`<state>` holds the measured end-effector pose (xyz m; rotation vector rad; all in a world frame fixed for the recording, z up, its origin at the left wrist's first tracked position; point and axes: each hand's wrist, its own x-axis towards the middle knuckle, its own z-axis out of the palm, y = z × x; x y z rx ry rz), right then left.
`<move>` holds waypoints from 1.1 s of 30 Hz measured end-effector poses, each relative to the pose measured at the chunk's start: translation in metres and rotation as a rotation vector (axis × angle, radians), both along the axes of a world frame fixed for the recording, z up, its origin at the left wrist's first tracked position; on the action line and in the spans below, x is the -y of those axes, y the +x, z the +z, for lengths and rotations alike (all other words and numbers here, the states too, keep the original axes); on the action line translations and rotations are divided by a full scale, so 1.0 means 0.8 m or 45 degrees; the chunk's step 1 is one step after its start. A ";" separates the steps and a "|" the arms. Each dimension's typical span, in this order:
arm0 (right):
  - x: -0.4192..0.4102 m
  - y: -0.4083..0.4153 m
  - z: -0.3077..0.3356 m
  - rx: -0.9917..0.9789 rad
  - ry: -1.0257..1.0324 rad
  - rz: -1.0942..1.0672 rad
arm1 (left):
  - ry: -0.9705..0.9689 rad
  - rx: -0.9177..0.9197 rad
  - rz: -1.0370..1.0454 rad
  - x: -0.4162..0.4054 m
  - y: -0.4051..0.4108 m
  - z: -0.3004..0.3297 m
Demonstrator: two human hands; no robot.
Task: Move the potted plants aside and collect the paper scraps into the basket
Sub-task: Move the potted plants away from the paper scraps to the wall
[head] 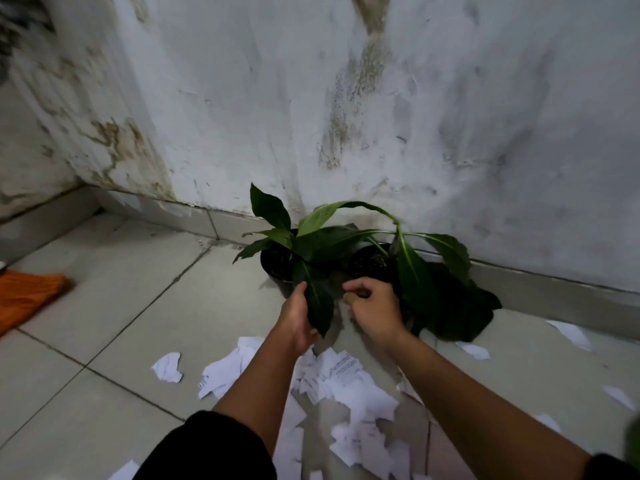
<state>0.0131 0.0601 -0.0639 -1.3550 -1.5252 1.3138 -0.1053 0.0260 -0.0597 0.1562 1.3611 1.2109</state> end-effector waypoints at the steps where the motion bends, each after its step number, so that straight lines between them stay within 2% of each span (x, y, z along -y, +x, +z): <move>1: 0.005 0.013 0.004 0.049 -0.019 0.047 | -0.039 -0.102 -0.069 0.006 0.007 0.003; 3: 0.013 0.041 0.015 0.204 -0.071 0.192 | -0.150 -0.278 -0.299 0.020 0.018 0.011; 7: 0.033 0.120 0.042 0.618 -0.272 0.467 | -0.440 -0.729 -1.186 0.035 0.058 0.030; 8: 0.037 0.137 0.047 0.731 -0.321 0.528 | -0.463 -0.791 -1.326 0.034 0.071 0.034; 10: 0.049 0.175 0.052 0.924 -0.368 0.588 | -0.421 -0.904 -1.505 0.035 0.112 0.044; 15: 0.072 0.260 0.076 1.225 -0.420 0.603 | -0.186 -1.072 -1.886 0.046 0.224 0.059; 18: 0.083 0.304 0.084 1.445 -0.356 0.579 | -0.160 -1.108 -1.986 0.063 0.281 0.063; 22: 0.097 0.351 0.078 1.347 -0.661 0.543 | -0.170 -1.155 -2.108 0.099 0.348 0.063; 24: 0.104 0.369 0.074 1.337 -0.718 0.497 | -0.217 -1.182 -2.132 0.110 0.368 0.061; 29: 0.110 0.396 0.068 1.418 -0.611 0.596 | -0.243 -1.094 -1.977 0.102 0.378 0.064; 33: 0.109 0.399 0.067 1.366 -0.577 0.558 | -0.191 -1.049 -1.876 0.096 0.376 0.066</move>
